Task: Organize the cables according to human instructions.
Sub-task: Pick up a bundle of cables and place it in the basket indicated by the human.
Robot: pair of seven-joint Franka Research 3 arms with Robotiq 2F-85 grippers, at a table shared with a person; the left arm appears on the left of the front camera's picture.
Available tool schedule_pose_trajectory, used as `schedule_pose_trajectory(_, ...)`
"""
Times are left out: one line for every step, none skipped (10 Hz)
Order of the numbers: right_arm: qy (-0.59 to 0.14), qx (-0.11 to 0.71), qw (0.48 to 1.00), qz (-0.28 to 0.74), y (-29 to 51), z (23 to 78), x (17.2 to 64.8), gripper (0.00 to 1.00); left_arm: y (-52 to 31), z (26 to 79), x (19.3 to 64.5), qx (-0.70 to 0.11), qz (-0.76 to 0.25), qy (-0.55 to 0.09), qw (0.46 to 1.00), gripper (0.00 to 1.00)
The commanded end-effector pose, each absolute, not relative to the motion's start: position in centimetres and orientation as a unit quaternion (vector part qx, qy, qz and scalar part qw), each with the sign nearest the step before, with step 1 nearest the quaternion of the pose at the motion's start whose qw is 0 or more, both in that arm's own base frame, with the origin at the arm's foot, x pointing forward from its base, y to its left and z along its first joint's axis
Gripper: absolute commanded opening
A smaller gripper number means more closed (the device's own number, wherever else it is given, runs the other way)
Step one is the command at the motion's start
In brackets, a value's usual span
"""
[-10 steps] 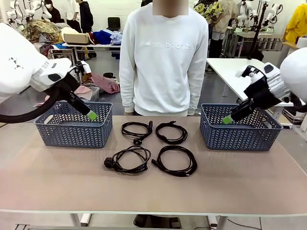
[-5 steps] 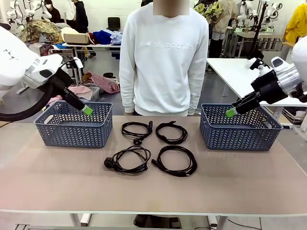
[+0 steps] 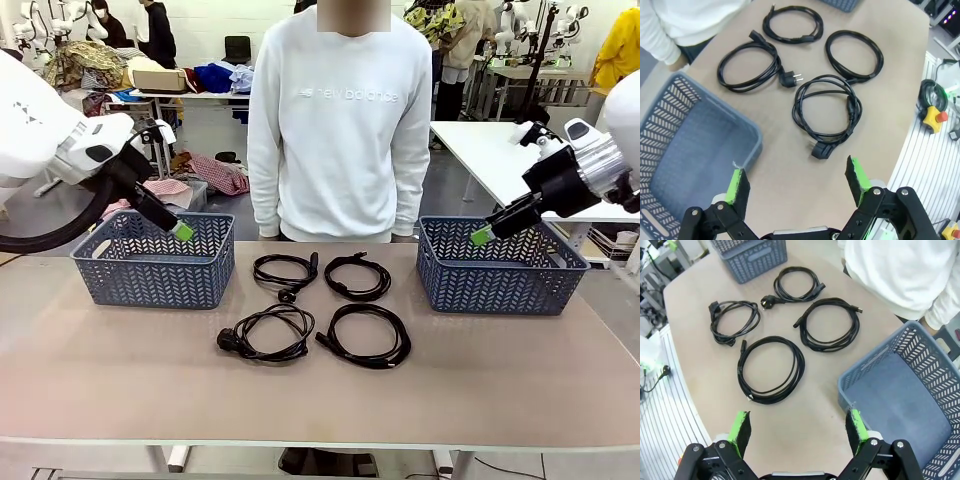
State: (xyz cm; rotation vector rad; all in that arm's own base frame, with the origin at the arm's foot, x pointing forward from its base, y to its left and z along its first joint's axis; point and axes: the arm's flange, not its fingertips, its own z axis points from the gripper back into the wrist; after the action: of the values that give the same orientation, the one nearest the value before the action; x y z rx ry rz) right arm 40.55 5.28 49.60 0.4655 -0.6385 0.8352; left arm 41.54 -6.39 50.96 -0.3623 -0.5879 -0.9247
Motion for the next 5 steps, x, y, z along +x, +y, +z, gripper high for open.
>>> schedule_pose_trajectory(-0.31, 0.228, 0.83, 0.403, 5.07, 49.46, 40.84, 1.0, -6.13, 50.77, 41.56, -0.184, -0.44, -0.282, 0.832, 1.0)
schedule_pose_trajectory(-0.31, 0.228, 0.83, 0.403, 5.07, 49.46, 40.84, 1.0, -6.13, 50.77, 41.56, -0.184, -0.44, -0.282, 0.832, 1.0)
schedule_pose_trajectory(-0.31, 0.228, 0.83, 0.403, 5.07, 49.46, 40.84, 1.0, -6.13, 50.77, 41.56, -0.184, -0.44, -0.282, 0.832, 1.0)
schedule_pose_trajectory(-0.31, 0.228, 0.83, 0.403, 5.07, 49.46, 40.84, 1.0, -6.13, 50.77, 41.56, -0.184, -0.44, -0.282, 0.832, 1.0)
schedule_pose_trajectory(-0.31, 0.228, 0.83, 0.403, 5.07, 49.46, 40.84, 1.0, -6.13, 50.77, 41.56, -0.184, -0.44, -0.282, 0.832, 1.0)
